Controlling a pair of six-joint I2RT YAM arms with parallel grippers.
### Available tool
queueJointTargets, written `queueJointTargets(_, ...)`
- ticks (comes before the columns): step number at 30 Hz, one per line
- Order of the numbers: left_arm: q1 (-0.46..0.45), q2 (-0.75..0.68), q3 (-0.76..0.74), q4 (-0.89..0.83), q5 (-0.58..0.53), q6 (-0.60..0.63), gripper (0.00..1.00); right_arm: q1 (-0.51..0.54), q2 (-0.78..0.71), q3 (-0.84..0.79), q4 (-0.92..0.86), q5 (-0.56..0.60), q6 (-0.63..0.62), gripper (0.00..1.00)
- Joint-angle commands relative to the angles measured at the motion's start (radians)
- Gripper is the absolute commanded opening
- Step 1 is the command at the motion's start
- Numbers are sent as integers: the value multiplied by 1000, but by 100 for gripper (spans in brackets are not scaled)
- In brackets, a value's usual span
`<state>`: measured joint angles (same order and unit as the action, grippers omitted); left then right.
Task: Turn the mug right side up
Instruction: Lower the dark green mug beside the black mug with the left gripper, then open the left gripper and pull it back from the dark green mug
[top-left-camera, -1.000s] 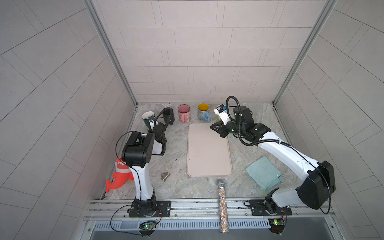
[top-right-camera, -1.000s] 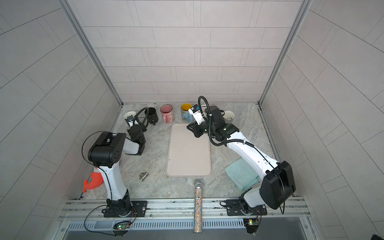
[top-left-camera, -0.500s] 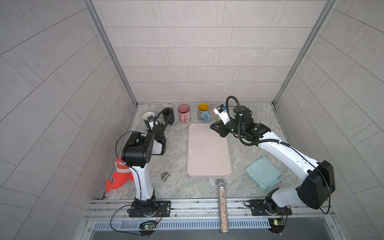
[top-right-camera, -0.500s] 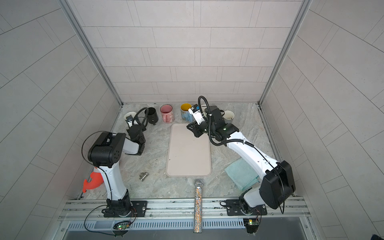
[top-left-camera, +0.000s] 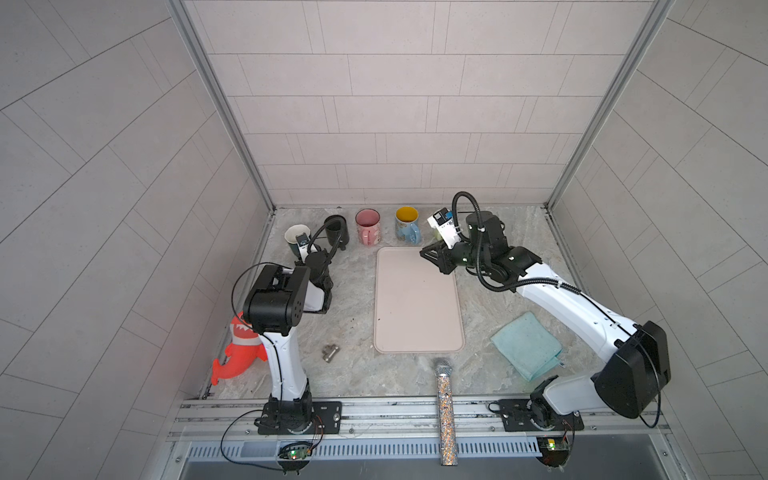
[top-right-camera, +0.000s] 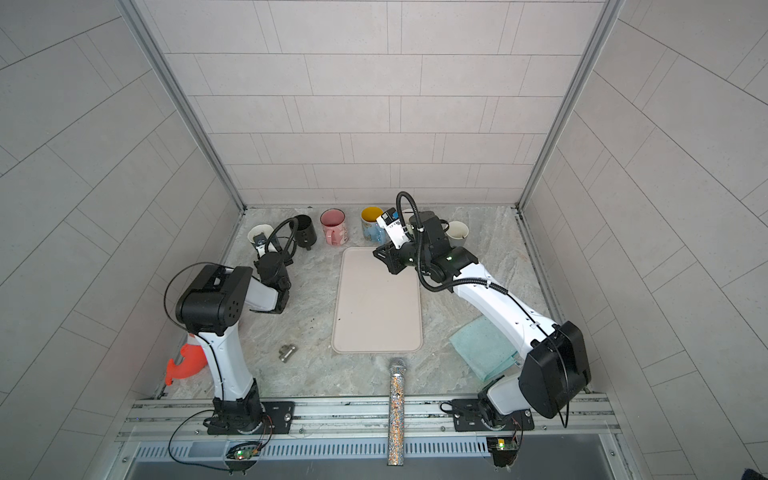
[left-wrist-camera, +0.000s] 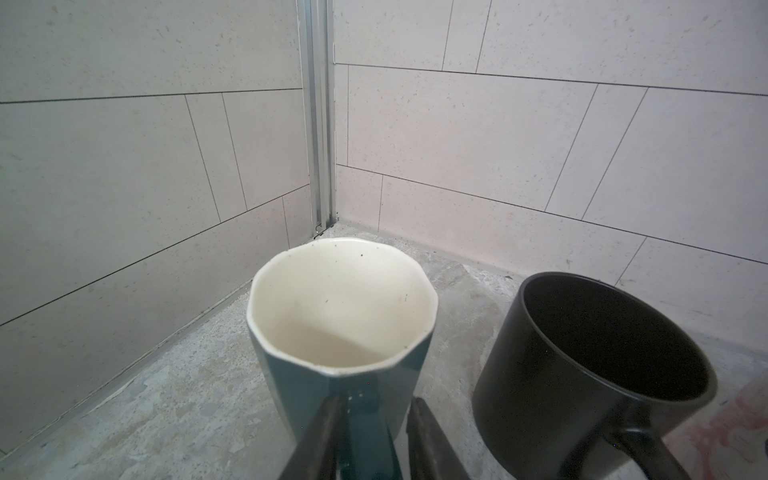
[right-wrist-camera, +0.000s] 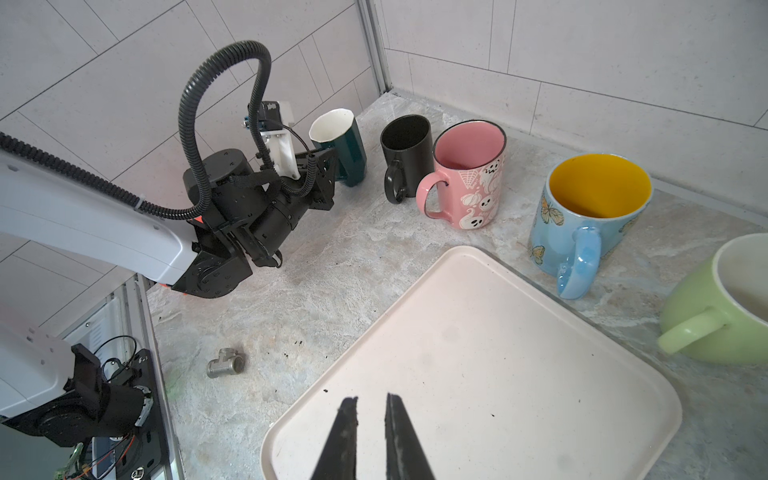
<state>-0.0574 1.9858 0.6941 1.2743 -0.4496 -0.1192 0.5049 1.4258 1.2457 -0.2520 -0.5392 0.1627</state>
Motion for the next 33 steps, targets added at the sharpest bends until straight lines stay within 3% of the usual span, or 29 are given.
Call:
queueJointTargets(1,1,-25,-19,45,9,-1,32,-3,-21,-12,14,-15,5,15)
queueJointTargets(22,-52,-131,-123,44,-1,3,38,-3,-55,-56,46,-34,15,15)
queueJointTargets(33,-108,-242,-199,-6,-60,65,45,-2,-100,-107,81,-51,38,15)
